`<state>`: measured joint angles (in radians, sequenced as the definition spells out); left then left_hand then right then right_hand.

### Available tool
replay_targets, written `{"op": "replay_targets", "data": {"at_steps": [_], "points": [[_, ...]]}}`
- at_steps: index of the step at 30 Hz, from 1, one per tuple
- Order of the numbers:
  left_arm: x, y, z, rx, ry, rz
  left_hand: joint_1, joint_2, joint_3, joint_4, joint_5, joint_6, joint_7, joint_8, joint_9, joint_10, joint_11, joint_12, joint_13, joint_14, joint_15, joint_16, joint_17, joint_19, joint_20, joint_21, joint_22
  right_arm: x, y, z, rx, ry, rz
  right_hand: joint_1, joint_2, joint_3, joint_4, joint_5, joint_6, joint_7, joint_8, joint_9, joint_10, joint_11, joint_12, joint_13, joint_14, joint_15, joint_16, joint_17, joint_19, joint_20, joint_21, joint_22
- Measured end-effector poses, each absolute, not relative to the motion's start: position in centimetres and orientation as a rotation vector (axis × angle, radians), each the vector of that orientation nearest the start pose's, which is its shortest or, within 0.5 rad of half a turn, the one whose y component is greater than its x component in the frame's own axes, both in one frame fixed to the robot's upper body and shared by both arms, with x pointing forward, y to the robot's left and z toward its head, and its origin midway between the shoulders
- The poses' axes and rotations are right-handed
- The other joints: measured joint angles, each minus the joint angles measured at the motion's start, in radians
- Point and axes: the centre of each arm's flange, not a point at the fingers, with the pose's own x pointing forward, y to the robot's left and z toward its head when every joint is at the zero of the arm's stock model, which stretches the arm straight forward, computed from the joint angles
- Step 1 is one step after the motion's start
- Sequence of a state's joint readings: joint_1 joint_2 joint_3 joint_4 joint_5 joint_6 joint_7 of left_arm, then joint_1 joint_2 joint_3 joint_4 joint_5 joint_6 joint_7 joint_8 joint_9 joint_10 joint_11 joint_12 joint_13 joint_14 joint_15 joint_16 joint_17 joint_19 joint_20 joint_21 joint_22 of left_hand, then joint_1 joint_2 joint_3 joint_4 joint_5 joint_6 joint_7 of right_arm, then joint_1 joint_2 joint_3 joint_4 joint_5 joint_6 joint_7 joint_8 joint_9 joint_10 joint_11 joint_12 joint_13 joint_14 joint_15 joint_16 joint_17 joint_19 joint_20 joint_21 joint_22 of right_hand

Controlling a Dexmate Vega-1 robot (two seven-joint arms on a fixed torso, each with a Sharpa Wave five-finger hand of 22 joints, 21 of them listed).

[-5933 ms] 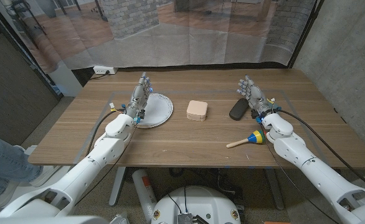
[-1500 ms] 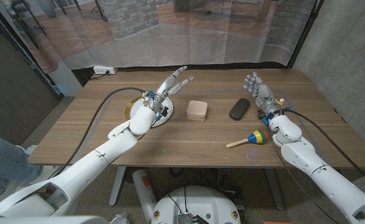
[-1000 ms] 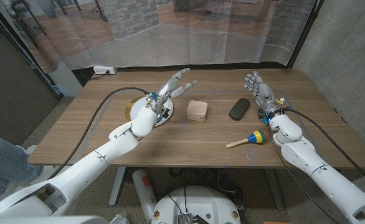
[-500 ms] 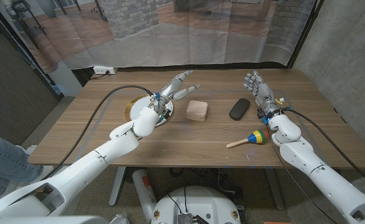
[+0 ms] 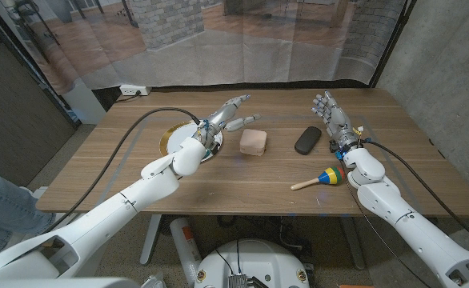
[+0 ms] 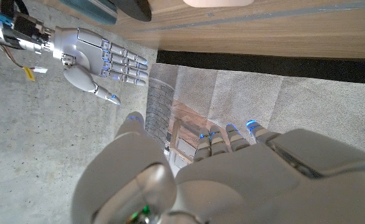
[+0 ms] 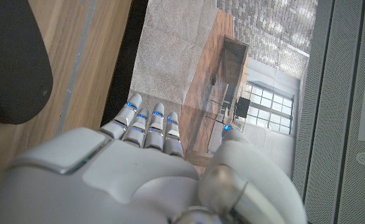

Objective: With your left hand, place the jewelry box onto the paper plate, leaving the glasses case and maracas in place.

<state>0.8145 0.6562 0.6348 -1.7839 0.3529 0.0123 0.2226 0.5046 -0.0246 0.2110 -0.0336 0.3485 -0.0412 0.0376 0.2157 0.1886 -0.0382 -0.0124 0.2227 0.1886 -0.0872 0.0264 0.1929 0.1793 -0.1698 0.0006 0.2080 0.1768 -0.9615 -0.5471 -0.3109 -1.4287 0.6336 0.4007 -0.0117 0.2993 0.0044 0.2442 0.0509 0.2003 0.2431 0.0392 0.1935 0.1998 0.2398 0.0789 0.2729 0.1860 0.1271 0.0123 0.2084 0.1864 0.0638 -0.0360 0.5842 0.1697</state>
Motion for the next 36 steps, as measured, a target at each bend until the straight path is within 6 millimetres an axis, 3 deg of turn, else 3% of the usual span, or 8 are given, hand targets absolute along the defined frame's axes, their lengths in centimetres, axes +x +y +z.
{"op": "replay_targets", "data": {"at_steps": [4,12,36], "points": [[56.9,13.8,1.4,1.047,-0.885,-0.109,0.011,0.0,-0.004,-0.004,0.0,0.0,0.0,0.0,0.0,0.0,0.0,0.0,0.0,0.0,0.0,0.0,0.0,0.003,0.003,0.0,0.0,61.3,-30.3,-2.8,0.051,-0.716,0.178,0.0,0.0,0.004,-0.004,0.0,0.0,0.0,0.0,0.0,0.0,0.0,0.0,0.0,0.0,0.0,0.0,0.0,0.0,0.0,-0.004,0.0],[56.8,13.2,1.4,1.095,-0.874,-0.098,0.028,-0.009,-0.003,-0.02,0.0,-0.015,-0.004,-0.007,0.0,0.0,0.0,0.0,0.0,-0.006,0.006,0.0,0.0,0.021,0.036,0.0,0.0,61.3,-30.3,-3.2,0.057,-0.711,0.178,0.0,0.0,0.004,-0.004,0.0,0.004,-0.004,0.0,0.0,0.0,0.0,-0.002,0.0,0.0,0.0,0.0,0.0,0.0,0.0,-0.008,0.0],[57.3,12.2,1.7,1.199,-0.819,-0.084,0.062,-0.036,-0.011,-0.044,0.009,0.007,0.003,0.0,0.0,0.02,0.009,0.0,0.005,0.013,0.017,0.0,0.0,0.055,0.069,0.007,0.0,61.1,-30.2,-3.8,0.068,-0.709,0.173,0.0,0.0,0.0,-0.008,0.0,0.003,-0.003,0.0,-0.005,0.0,0.0,-0.008,0.0,0.004,0.004,-0.005,0.0,0.0,0.0,-0.011,0.0]]}}
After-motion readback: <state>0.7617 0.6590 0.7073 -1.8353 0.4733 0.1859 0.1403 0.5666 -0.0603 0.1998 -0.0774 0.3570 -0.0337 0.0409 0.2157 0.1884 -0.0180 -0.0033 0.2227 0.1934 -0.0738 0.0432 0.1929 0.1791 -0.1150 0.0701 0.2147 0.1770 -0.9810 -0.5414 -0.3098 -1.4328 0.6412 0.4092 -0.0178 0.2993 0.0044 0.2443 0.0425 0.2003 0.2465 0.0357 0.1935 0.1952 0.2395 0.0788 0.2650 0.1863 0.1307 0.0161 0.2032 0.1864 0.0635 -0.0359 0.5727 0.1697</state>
